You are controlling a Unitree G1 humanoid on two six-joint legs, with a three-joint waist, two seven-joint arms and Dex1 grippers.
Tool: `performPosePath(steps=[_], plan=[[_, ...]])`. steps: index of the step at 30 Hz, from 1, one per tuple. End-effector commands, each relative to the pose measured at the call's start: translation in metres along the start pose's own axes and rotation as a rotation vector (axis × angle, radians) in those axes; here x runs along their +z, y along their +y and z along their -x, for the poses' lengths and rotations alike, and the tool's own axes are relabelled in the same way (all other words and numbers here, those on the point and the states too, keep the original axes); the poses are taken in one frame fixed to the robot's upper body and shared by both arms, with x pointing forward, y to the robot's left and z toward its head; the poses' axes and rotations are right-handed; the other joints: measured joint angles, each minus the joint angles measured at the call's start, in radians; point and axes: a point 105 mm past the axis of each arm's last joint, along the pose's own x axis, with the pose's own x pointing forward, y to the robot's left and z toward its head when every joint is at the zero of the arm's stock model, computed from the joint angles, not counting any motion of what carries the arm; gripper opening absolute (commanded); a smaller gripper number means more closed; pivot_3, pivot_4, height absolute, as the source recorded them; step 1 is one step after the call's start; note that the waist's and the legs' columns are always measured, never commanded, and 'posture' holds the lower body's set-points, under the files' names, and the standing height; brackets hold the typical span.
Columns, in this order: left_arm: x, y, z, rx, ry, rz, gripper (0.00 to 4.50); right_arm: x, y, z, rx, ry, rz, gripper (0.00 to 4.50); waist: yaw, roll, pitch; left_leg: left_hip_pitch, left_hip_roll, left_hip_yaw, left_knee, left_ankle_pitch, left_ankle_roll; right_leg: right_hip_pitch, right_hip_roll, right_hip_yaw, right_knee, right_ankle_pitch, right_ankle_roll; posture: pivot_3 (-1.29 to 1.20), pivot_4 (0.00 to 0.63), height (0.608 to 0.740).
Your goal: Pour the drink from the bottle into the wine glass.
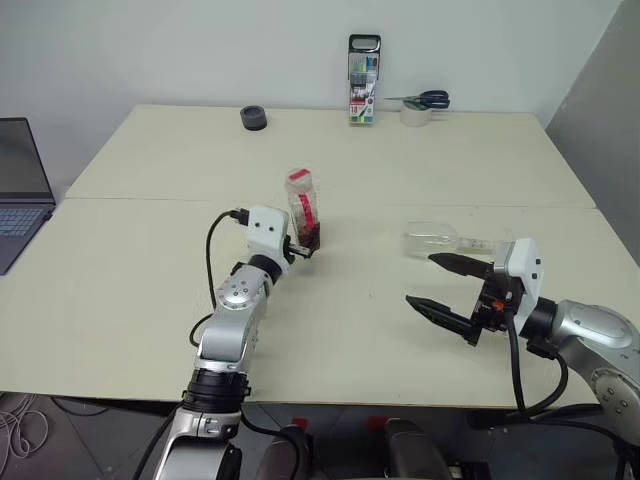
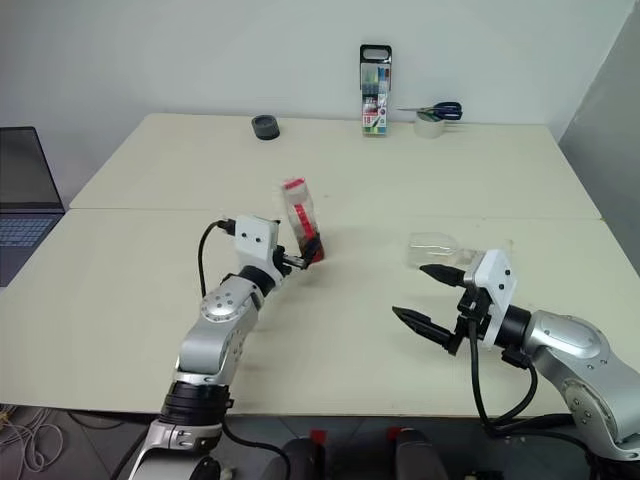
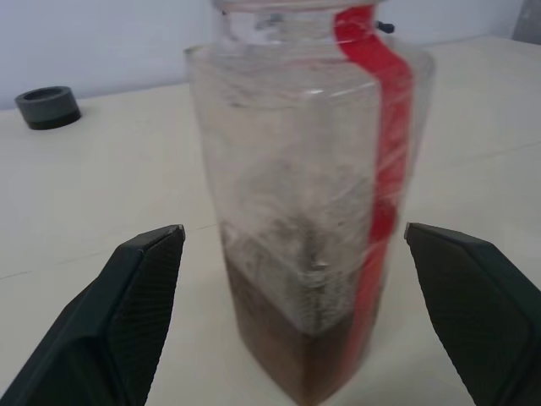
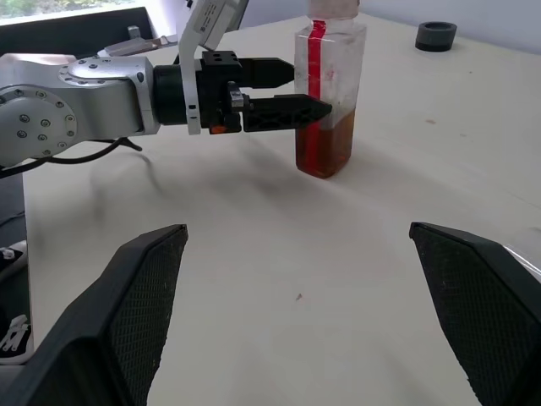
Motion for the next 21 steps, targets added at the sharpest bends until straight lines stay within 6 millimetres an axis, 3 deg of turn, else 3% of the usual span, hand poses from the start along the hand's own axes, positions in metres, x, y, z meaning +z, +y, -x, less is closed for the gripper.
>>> performPosePath(steps=[1, 21], plan=[[0.014, -0.004, 0.001, -0.009, -0.052, -0.012, 4.46, 0.008, 0.006, 0.000, 0.020, -0.015, 0.036, 4.50, 0.000, 0.000, 0.000, 0.000, 0.000, 0.000, 0.000, 0.000, 0.000, 0.000, 0.000, 0.000, 0.000, 0.000, 0.000, 0.00, 0.150, 0.740], [0.021, 0.006, -0.014, 0.122, -0.095, 0.012, 4.46, 0.005, 0.006, 0.006, 0.076, 0.036, 0.038, 4.50, 0.001, -0.001, 0.000, 0.000, 0.000, 0.000, 0.000, 0.000, 0.000, 0.000, 0.000, 0.000, 0.000, 0.000, 0.000, 0.00, 0.150, 0.740]])
